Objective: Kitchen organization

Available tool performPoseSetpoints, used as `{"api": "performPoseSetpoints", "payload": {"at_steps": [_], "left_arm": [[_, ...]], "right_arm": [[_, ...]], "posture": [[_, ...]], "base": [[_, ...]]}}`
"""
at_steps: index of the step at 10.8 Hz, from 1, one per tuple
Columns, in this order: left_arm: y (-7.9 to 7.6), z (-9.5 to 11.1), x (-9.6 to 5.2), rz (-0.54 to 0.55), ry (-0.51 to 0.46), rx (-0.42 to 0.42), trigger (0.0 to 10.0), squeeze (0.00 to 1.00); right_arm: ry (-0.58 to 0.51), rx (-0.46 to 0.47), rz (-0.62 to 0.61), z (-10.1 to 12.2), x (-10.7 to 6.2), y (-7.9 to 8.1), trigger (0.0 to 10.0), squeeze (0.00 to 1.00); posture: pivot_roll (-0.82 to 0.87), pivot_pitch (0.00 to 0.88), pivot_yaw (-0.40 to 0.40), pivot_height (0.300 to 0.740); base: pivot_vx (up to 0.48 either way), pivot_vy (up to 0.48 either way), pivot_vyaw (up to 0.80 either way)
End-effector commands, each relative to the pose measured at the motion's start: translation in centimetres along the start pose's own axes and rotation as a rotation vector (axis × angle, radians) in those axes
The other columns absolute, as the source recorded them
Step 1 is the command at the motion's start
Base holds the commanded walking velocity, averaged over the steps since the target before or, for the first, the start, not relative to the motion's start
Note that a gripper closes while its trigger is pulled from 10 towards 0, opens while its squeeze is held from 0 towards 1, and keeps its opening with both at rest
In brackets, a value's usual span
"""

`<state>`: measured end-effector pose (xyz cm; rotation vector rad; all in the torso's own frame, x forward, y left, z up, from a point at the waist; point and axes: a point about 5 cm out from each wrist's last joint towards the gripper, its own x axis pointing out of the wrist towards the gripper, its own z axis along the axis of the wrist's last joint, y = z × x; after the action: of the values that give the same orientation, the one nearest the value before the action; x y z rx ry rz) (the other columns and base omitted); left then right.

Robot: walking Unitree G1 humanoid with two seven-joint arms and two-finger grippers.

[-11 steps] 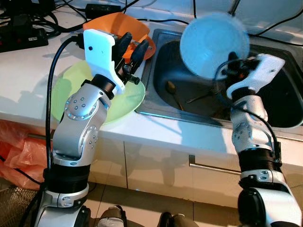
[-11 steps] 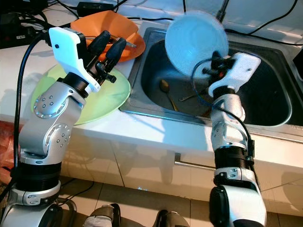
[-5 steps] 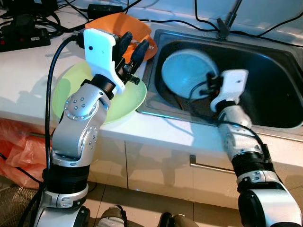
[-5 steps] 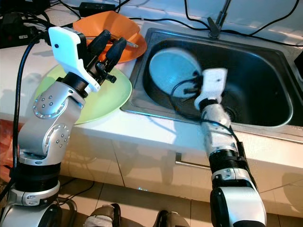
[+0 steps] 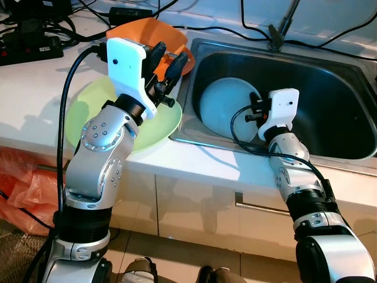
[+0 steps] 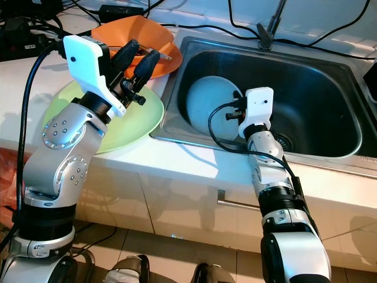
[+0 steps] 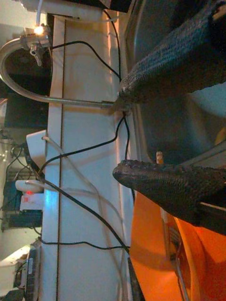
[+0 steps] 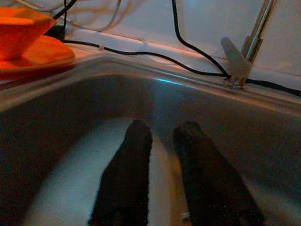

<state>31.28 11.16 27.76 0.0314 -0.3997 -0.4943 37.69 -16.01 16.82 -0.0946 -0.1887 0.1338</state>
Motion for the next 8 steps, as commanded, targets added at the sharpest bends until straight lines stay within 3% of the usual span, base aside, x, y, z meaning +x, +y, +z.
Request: {"api": "performPoseSetpoints", "payload": {"at_steps": [1,4,6,7,8], "left_arm": [[-0.4,0.1,-0.2,-0.013,-0.003,0.007,10.0,0.00],[0.1,0.2,-0.3,0.020,-0.014,-0.004,10.0,0.00],[3.0,1.0,-0.6,0.220,-0.057,0.001,10.0,0.00],[5.9,1.7,-1.7,0.363,-0.079,0.001,10.0,0.00],[7.0,1.8,-2.4,0.405,-0.075,0.008,10.0,0.00]], "right_arm": [[0.042,0.002,0.000,-1.2,-0.5,0.2,10.0,0.00],[0.004,0.041,0.007,-0.5,-0.2,0.3,10.0,0.00],[-0.036,0.120,0.029,0.4,0.2,0.6,10.0,0.00],[-0.069,0.239,0.077,1.1,0.3,1.1,10.0,0.00],[-0.087,0.311,0.124,1.5,0.3,1.6,10.0,0.00]], "posture": [[0.15,0.146,-0.067,0.740],[0.15,0.147,-0.070,0.740],[0.15,0.147,-0.071,0.740],[0.15,0.149,-0.071,0.740],[0.15,0.149,-0.071,0.740]], "base": [[0.000,0.000,0.00],[0.000,0.000,0.00],[0.000,0.000,0.00],[0.000,0.000,0.00],[0.000,0.000,0.00]]}}
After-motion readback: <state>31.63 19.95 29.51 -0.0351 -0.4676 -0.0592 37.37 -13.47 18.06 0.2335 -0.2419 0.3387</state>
